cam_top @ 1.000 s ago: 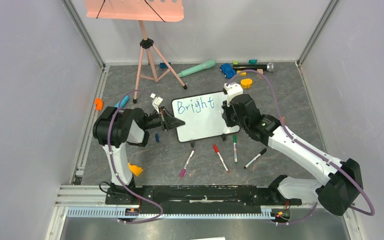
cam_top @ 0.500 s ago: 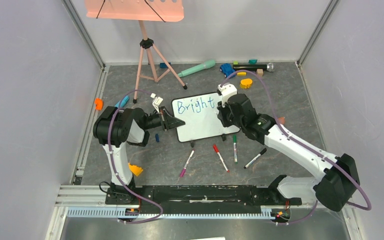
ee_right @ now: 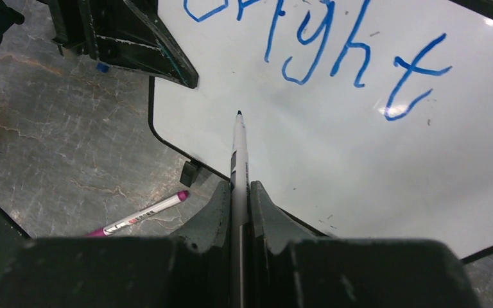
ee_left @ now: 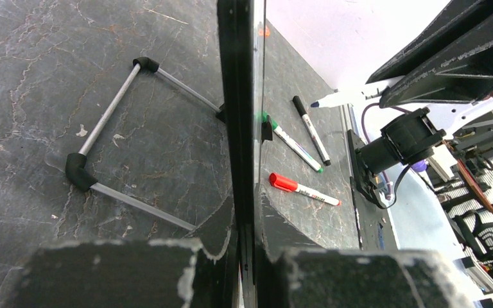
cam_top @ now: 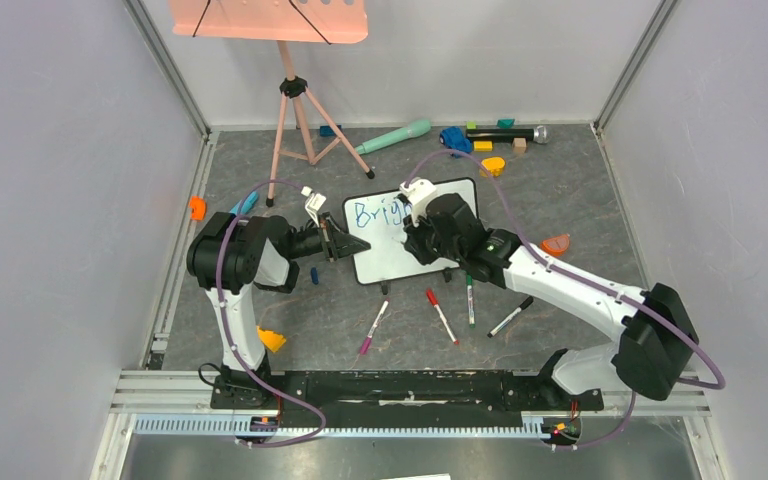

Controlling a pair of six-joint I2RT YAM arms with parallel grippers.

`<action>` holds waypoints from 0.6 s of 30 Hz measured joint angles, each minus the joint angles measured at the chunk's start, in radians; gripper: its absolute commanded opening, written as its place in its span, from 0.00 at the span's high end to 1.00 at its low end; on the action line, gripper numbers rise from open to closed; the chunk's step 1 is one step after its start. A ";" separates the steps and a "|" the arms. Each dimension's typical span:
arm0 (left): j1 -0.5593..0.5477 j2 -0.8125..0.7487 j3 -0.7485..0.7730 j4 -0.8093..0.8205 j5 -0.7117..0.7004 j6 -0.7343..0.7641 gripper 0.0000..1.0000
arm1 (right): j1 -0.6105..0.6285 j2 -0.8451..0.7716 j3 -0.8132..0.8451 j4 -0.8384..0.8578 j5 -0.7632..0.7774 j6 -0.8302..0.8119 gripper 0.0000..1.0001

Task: Write a sentence on the whiteboard
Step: Pick up the sentence from the whiteboard.

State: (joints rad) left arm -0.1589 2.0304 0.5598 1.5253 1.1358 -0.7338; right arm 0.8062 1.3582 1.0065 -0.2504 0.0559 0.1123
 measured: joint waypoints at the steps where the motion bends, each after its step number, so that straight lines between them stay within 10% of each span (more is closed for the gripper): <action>1: 0.000 0.000 0.000 0.000 -0.001 0.000 0.97 | 0.007 0.012 0.008 0.003 0.000 0.000 1.00; 18: -0.002 -0.007 -0.024 0.006 -0.040 -0.002 0.97 | 0.054 0.098 0.072 0.018 0.087 0.019 1.00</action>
State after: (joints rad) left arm -0.1604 2.0235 0.5354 1.5318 1.0962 -0.7353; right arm 0.8600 1.4567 1.0786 -0.2329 0.1425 0.1318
